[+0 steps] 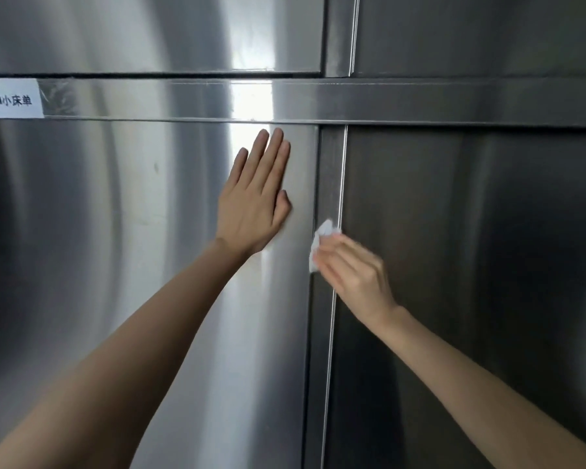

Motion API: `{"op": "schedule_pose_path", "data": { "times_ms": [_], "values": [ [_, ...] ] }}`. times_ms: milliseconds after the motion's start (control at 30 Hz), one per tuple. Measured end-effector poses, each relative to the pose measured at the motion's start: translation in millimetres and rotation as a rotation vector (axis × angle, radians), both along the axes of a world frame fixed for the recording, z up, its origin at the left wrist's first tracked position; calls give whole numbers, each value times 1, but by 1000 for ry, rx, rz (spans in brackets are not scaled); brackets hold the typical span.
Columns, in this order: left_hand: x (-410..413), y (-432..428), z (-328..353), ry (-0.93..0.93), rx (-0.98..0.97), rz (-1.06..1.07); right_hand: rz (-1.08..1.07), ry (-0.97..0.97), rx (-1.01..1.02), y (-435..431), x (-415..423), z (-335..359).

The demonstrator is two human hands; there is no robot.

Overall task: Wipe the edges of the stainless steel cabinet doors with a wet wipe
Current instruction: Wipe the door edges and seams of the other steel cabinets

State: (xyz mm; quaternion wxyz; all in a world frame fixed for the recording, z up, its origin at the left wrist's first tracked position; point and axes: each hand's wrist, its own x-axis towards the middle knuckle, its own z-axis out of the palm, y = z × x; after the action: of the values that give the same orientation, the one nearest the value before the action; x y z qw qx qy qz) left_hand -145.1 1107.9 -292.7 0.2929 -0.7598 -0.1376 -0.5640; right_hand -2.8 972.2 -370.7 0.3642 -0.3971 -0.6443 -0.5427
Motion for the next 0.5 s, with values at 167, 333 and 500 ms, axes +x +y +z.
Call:
{"op": "schedule_pose_path", "data": {
  "times_ms": [167,333,500],
  "values": [
    [-6,-7,-71,138,49,12,-28,-118,-182,-13,5,-25],
    [2,-2,-109,55,22,-50,-9,6,37,7,1,25],
    [14,0,-113,-37,13,-67,-6,-5,3,4,1,-35]
  ]
}}
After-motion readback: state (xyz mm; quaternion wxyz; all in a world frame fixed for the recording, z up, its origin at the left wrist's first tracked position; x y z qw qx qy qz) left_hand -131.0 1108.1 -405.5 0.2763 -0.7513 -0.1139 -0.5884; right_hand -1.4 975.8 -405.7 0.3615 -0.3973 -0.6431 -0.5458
